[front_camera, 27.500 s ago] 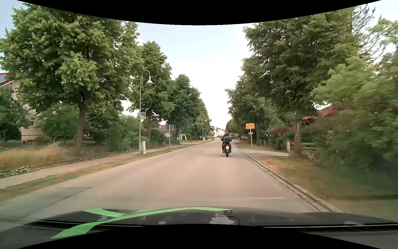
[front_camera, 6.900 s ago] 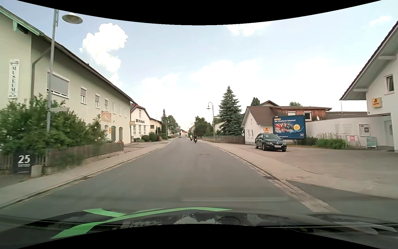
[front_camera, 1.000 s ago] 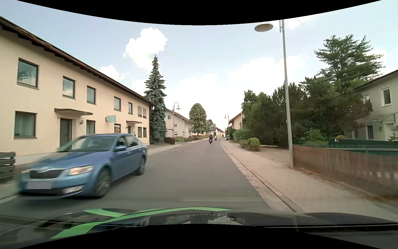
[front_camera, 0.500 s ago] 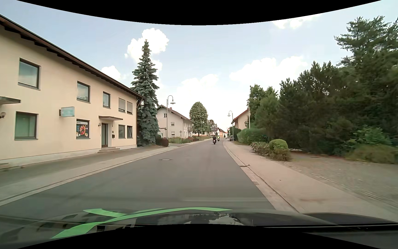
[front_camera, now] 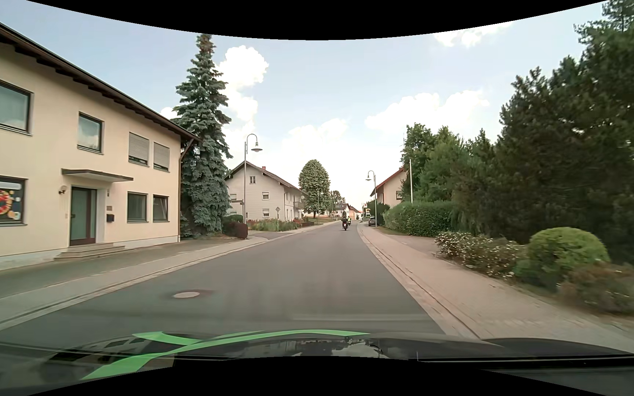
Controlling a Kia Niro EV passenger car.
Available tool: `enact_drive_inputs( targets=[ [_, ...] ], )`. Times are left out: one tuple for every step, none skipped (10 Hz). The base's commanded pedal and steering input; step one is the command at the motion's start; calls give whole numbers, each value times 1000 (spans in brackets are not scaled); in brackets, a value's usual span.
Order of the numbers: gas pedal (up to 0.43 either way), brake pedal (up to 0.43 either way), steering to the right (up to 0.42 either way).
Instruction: Follow the waypoints while adhering to traffic rules and regulations
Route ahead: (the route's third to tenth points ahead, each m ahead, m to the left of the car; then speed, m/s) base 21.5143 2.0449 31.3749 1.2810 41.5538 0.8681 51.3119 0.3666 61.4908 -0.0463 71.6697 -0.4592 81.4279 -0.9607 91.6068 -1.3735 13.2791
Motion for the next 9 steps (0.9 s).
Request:
enact_drive_inputs(
  targets=[
    [209, 0, 0],
    [209, 0, 0],
    [220, 0, 0],
    [220, 0, 0],
    [228, 0, 0],
    [228, 0, 0],
    [228, 0, 0],
    [240, 0, 0],
    [240, 0, 0]
  ],
)
